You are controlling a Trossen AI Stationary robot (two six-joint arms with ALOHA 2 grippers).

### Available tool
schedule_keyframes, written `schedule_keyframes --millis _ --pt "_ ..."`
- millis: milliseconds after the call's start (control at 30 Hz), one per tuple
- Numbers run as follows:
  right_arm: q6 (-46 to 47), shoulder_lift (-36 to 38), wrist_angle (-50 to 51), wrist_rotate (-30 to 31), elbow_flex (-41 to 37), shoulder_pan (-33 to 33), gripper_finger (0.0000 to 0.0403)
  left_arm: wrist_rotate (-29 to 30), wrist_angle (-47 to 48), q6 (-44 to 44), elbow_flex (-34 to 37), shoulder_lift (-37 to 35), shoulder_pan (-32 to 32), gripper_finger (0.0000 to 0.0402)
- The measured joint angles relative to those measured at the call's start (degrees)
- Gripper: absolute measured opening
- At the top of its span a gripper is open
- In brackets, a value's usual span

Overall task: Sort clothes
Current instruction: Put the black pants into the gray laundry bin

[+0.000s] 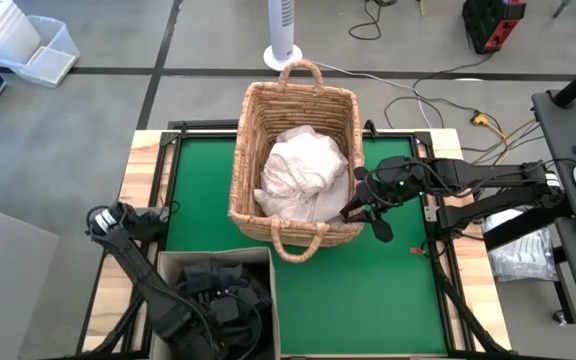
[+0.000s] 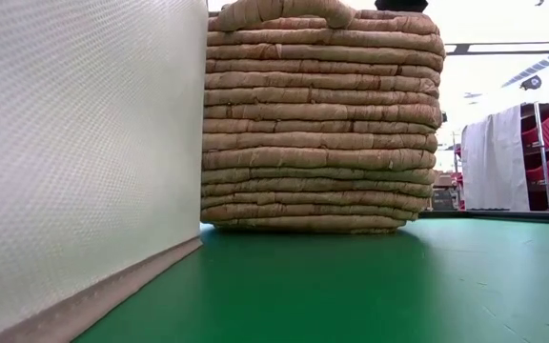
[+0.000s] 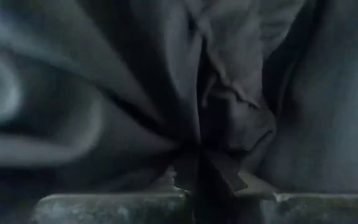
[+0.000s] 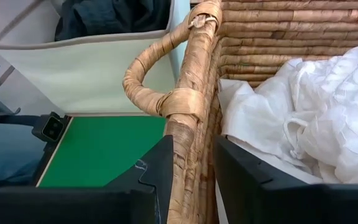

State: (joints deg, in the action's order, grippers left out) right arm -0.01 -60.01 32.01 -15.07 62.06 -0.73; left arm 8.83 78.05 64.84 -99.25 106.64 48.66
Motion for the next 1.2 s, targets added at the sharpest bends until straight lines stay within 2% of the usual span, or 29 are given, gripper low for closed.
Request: schedule_keyframes --millis 333,700,967,1200 --pt "0.0 0.0 -0.2 0.0 -0.2 0.0 0.0108 -0.8 -0.6 -3.1 0.1 5.6 -0.4 0.0" --pt "0.0 0.0 -1.0 0.0 -0.5 0.0 0.0108 -5.3 -1.9 -12.5 0.0 11.9 -3.9 0.0" --pt "0.0 0.0 -1.0 0.0 -0.5 0.0 0.0094 -5.7 -6.7 -15.3 2.7 12.1 -5.2 0.0" --pt "0.0 0.0 -1.0 0.0 -0.5 0.0 0.0103 -3.5 -3.6 -11.8 2.3 10.4 -5.2 0.0"
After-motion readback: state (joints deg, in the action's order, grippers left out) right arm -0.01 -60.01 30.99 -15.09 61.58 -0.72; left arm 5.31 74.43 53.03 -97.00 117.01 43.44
